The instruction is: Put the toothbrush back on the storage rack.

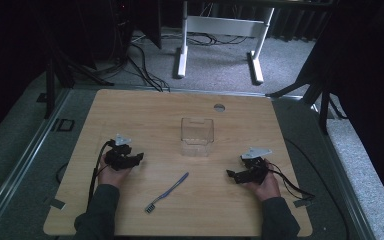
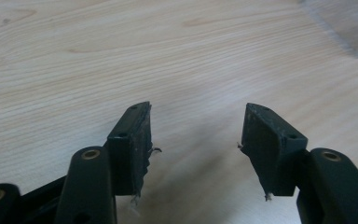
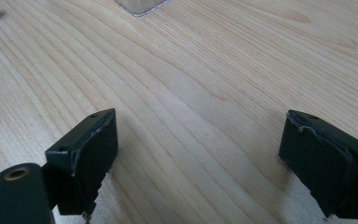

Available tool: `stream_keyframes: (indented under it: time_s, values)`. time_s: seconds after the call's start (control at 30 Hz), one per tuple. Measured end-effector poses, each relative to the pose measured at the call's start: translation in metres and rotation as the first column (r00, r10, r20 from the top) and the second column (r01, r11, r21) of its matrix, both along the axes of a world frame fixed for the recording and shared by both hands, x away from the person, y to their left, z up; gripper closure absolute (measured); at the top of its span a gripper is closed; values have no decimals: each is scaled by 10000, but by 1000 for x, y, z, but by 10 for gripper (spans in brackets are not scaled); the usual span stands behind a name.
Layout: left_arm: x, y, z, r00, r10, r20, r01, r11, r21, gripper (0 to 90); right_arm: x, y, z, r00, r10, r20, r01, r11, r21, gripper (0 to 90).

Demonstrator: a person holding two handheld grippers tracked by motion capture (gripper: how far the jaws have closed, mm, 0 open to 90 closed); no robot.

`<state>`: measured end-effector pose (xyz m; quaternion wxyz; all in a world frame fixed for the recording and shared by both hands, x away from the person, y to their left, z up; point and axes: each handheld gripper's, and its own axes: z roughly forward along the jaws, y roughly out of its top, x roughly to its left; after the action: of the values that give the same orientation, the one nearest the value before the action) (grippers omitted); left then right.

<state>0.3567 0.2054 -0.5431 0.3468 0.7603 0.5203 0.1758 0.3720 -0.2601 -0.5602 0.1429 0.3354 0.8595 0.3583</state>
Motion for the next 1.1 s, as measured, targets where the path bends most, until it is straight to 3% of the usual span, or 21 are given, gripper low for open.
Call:
stream_keyframes:
  time_s: [0.13,0.2,0.57,1.1]
  values:
    - [-13,-1,13,9987,-329,396,342,9989,-333,446,0,0,0,10000,-3,11,3,10000,9,111]
    - [-17,-2,17,9984,-478,311,492,9977,-457,433,0,0,0,10000,-42,33,42,10000,11,112]
    - [-29,-8,36,9932,-1098,391,1100,9939,-26,453,-2,0,0,9998,-193,21,193,9998,6,113]
    - [-43,-16,49,9841,-1707,485,1721,9847,-280,470,-3,0,0,9996,-267,17,267,9996,22,117]
